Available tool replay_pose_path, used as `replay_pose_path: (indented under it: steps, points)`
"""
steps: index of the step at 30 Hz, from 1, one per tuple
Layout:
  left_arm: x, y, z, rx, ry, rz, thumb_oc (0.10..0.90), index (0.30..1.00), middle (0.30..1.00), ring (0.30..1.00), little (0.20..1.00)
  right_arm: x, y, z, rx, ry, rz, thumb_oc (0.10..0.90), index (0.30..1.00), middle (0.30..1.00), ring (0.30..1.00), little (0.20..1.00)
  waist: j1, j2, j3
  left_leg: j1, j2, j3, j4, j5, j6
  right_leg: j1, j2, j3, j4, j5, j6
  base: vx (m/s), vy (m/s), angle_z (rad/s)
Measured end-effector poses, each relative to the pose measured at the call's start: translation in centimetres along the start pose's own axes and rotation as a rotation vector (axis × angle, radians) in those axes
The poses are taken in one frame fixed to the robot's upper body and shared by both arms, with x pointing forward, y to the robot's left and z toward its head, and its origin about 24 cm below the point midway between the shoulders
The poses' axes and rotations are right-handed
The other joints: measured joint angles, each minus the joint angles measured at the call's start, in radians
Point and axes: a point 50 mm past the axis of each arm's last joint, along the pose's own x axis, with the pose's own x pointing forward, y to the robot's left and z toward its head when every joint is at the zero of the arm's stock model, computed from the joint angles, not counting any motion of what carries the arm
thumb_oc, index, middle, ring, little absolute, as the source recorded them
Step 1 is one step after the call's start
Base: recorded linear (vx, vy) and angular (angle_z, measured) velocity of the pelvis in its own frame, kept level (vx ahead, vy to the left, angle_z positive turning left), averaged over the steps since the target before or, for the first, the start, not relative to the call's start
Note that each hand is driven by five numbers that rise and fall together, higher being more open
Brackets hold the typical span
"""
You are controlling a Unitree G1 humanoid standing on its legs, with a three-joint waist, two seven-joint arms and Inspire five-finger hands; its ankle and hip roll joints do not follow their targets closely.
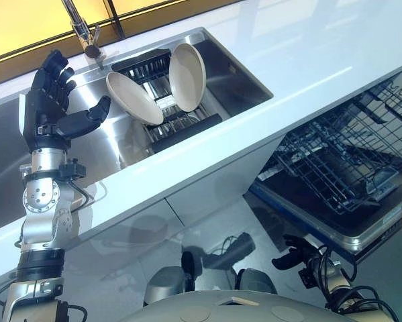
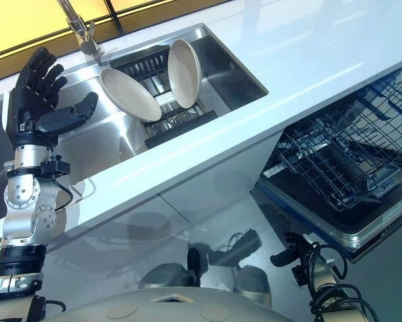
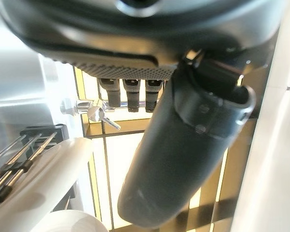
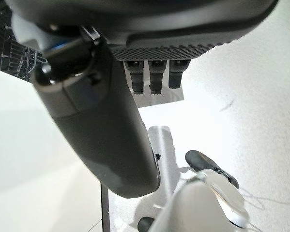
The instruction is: Pick up plates and place into dishwasher.
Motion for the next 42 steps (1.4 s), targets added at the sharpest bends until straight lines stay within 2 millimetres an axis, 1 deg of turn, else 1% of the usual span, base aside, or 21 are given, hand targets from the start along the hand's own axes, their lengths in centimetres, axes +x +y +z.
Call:
replay_pose_path:
  steps: [1,3,4,5,6,7,8,9,10,11,12,14,15,18,20,21,22,26,29,34,42]
  points:
    - [0.1,0.2,0.2,0.031,-0.008,-0.005,0.8,0.9,0.9,0.9,0.9,0.0,0.3,0.1,0.002,-0.005,0.006,0.8,0.9,0.9,0.9,0.9,-0.001,-0.001,-0.009,0.001,0.001,0.007,-0.011,0.002,0.004,-0.017,-0.001,-0.004,0.013,0.006,-0.004,0.05,0.027,-0.37]
    - [0.3,0.3,0.7,0.11,-0.023,-0.031,0.8,0.9,0.9,0.9,0.9,-0.1,1.1,-0.3,0.006,0.001,0.024,0.8,0.9,0.9,0.9,0.9,-0.016,-0.01,-0.028,0.002,0.0,0.017,-0.026,0.009,0.011,-0.03,-0.013,-0.018,0.023,0.006,-0.005,0.08,0.0,-0.12]
    - [0.4,0.3,0.8,0.139,-0.029,-0.041,0.8,0.9,0.9,0.9,0.9,-0.2,1.2,-0.6,0.006,0.009,0.029,0.8,0.9,0.9,0.9,0.9,-0.028,-0.011,-0.031,0.008,0.0,0.014,-0.027,0.004,0.015,-0.037,-0.01,-0.029,0.021,0.0,0.001,0.12,-0.033,-0.14]
    - [0.4,0.4,0.9,0.196,-0.032,-0.046,0.8,0.9,0.9,0.9,0.9,-0.2,1.3,-0.7,0.002,0.013,0.034,0.8,0.9,0.9,0.9,0.9,-0.029,-0.007,-0.036,0.016,0.004,0.015,-0.045,0.014,0.01,-0.051,-0.005,-0.029,0.02,-0.01,0.011,0.11,-0.056,-0.25]
    - [0.8,0.7,1.5,0.312,-0.051,-0.07,0.8,0.9,0.9,0.9,0.9,-0.2,1.2,-0.6,0.0,0.012,0.034,0.8,0.9,0.9,0.9,0.9,-0.038,-0.01,-0.038,0.017,0.007,0.008,-0.055,0.015,0.008,-0.079,0.018,-0.019,-0.021,-0.012,0.015,0.12,-0.057,-0.25]
    - [1.1,0.9,2.0,0.407,-0.066,-0.091,0.8,0.9,0.9,0.9,0.9,-0.2,1.1,-0.6,-0.002,0.012,0.032,0.8,0.9,0.9,0.9,0.9,-0.049,-0.008,-0.039,0.017,0.013,-0.005,-0.063,0.021,0.004,-0.099,0.044,-0.007,-0.068,-0.009,0.018,0.12,-0.059,0.03]
    - [1.4,1.1,2.4,0.478,-0.076,-0.113,0.8,0.9,0.9,0.9,0.9,-0.2,1.1,-0.7,-0.003,0.015,0.034,0.8,0.9,0.9,0.9,0.9,-0.067,-0.008,-0.039,0.018,0.017,-0.032,-0.066,0.023,0.0,-0.107,0.077,0.011,-0.121,-0.007,0.014,0.09,-0.054,0.33]
    - [1.8,1.1,2.7,0.544,-0.087,-0.14,0.8,0.9,0.9,0.9,0.9,-0.3,1.2,-1.1,-0.005,0.025,0.036,0.8,0.9,0.9,0.9,0.9,-0.088,-0.011,-0.041,0.016,0.017,-0.064,-0.066,0.024,-0.008,-0.115,0.103,0.043,-0.166,-0.004,0.011,0.08,-0.083,0.67]
    - [2.3,1.0,3.0,0.61,-0.101,-0.162,0.8,0.9,0.9,0.9,0.9,-0.5,1.3,-1.7,-0.005,0.045,0.039,0.8,0.9,0.9,0.9,0.9,-0.106,-0.023,-0.048,0.016,0.004,-0.084,-0.068,0.024,-0.017,-0.111,0.108,0.066,-0.222,0.045,0.015,0.07,-0.081,0.73]
    - [2.5,0.9,3.1,0.653,-0.108,-0.173,0.8,0.9,0.9,0.9,0.9,-0.7,1.4,-2.5,-0.006,0.068,0.04,0.8,0.9,0.9,0.9,0.9,-0.111,-0.029,-0.052,0.029,-0.009,-0.102,-0.074,0.022,-0.029,-0.095,0.104,0.07,-0.235,0.135,0.0,0.08,-0.09,0.59]
    - [2.3,0.9,2.9,0.696,-0.103,-0.187,0.8,0.9,0.9,0.9,0.9,-0.9,1.1,-3.3,-0.011,0.093,0.036,0.8,0.9,0.9,0.9,0.9,-0.105,-0.01,-0.063,0.031,0.001,-0.11,-0.078,0.016,-0.043,-0.076,0.116,0.064,-0.259,0.14,-0.038,0.09,-0.077,0.26]
    - [2.5,0.9,2.9,0.829,-0.103,-0.237,0.8,0.9,0.9,0.9,0.9,-1.3,0.8,-4.3,-0.023,0.124,0.037,0.8,0.9,0.9,0.9,0.9,-0.084,0.022,-0.083,0.034,0.021,-0.117,-0.077,0.007,-0.064,-0.035,0.147,0.054,-0.331,0.161,-0.065,0.11,-0.072,0.07]
    - [2.7,1.2,3.2,0.898,-0.108,-0.253,0.8,0.9,0.9,0.9,0.9,-1.3,0.5,-4.3,-0.027,0.126,0.038,0.8,0.9,0.9,0.9,0.9,-0.08,0.033,-0.089,0.037,0.03,-0.122,-0.077,0.004,-0.074,-0.016,0.16,0.047,-0.359,0.171,-0.078,0.11,-0.065,0.13]
    - [3.7,2.1,3.7,1.073,-0.106,-0.293,0.8,0.9,0.9,0.9,0.9,-1.0,-0.2,-3.6,-0.036,0.114,0.024,0.8,0.9,0.9,0.9,0.9,-0.082,0.045,-0.097,0.049,0.05,-0.123,-0.074,-0.005,-0.091,0.023,0.182,0.033,-0.403,0.179,-0.09,0.1,-0.054,0.11]
    - [4.5,2.8,4.0,1.275,-0.095,-0.366,0.8,0.9,0.9,0.9,0.9,-0.7,-1.0,-2.4,-0.045,0.091,0.006,0.8,0.9,0.9,0.9,0.9,-0.082,0.047,-0.098,0.055,0.055,-0.124,-0.074,-0.009,-0.096,0.041,0.189,0.029,-0.425,0.183,-0.095,0.08,-0.034,0.05]
    - [4.6,2.8,4.1,1.307,-0.093,-0.385,0.8,0.9,0.9,0.9,0.9,-0.7,-1.1,-2.2,-0.05,0.087,0.003,0.8,0.9,0.9,0.9,0.9,-0.081,0.047,-0.098,0.055,0.055,-0.124,-0.074,-0.009,-0.096,0.043,0.188,0.029,-0.428,0.183,-0.096,0.05,-0.014,0.06]
    - [4.8,2.8,4.1,1.376,-0.09,-0.431,0.8,0.9,0.9,0.9,0.9,-0.6,-1.4,-1.8,-0.066,0.079,-0.002,0.8,0.9,0.9,0.9,0.9,-0.082,0.047,-0.098,0.056,0.053,-0.124,-0.074,-0.01,-0.096,0.047,0.188,0.026,-0.432,0.183,-0.096,0.05,-0.009,0.08]
    - [5.3,1.7,3.7,1.554,-0.104,-0.597,0.8,0.9,0.9,0.9,0.9,-0.3,-1.6,-0.7,-0.083,0.06,0.001,0.8,0.9,0.9,0.9,0.9,-0.077,0.048,-0.098,0.056,0.048,-0.13,-0.073,-0.01,-0.095,0.055,0.185,0.031,-0.436,0.181,-0.092,0.06,-0.003,0.1]
    - [5.2,1.7,3.3,1.642,-0.078,-0.692,0.8,0.9,0.9,0.9,0.9,-0.2,-1.6,-0.3,-0.082,0.05,0.006,0.8,0.9,0.9,0.9,0.9,-0.079,0.05,-0.097,0.056,0.047,-0.13,-0.073,-0.01,-0.095,0.056,0.184,0.031,-0.436,0.18,-0.092,0.05,-0.005,0.02]
    - [5.2,1.5,2.9,1.707,-0.077,-0.784,0.8,0.9,0.9,0.9,0.9,-0.2,-1.3,-0.5,-0.097,0.072,0.024,0.8,0.9,0.9,0.9,0.9,-0.079,0.052,-0.096,0.056,0.049,-0.13,-0.074,-0.01,-0.095,0.056,0.184,0.031,-0.437,0.178,-0.089,0.04,-0.007,0.0]
    - [5.4,1.4,3.6,1.735,-0.099,-0.839,0.8,0.9,0.9,0.9,0.9,-0.3,-1.1,-1.0,-0.104,0.091,0.039,0.8,0.9,0.9,0.9,0.9,-0.079,0.057,-0.093,0.055,0.048,-0.13,-0.074,-0.01,-0.095,0.057,0.184,0.03,-0.438,0.179,-0.089,0.0,0.0,0.0]
